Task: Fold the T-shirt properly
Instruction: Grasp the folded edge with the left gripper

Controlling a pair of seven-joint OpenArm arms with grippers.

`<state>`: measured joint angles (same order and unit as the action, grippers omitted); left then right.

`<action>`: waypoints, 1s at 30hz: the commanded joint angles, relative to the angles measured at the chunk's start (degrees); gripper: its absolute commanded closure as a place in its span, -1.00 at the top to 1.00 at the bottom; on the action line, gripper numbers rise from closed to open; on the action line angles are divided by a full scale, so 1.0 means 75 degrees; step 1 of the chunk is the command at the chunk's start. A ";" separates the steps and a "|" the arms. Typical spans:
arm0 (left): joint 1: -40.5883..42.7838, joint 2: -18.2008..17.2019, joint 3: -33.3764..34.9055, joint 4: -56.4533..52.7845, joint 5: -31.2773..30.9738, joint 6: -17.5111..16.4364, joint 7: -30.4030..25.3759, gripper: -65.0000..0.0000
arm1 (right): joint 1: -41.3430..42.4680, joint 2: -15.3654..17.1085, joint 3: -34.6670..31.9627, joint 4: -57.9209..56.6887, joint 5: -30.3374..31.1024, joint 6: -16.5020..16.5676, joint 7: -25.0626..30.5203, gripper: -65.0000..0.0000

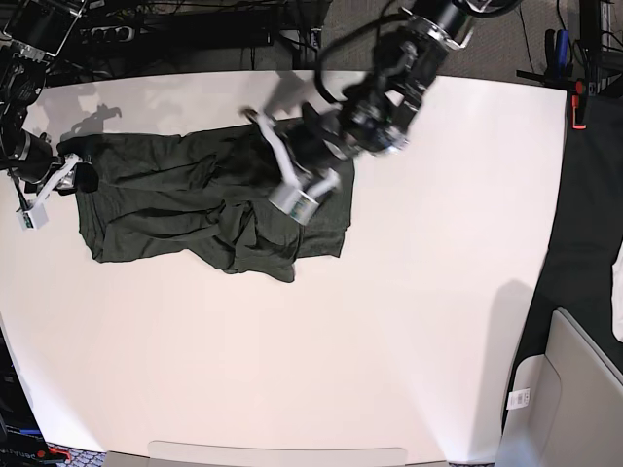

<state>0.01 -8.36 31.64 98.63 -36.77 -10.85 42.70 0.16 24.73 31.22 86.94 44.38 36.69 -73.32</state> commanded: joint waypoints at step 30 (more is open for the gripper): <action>-0.0500 0.0335 -0.0368 -0.1306 -0.0037 -0.0048 -0.0143 -0.69 | 0.0148 0.0155 0.0051 0.0159 0.0125 0.0049 0.0100 -0.24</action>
<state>-2.39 -6.20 28.97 87.92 -36.62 -10.85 42.65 0.34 24.71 31.22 86.98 44.36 36.69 -73.34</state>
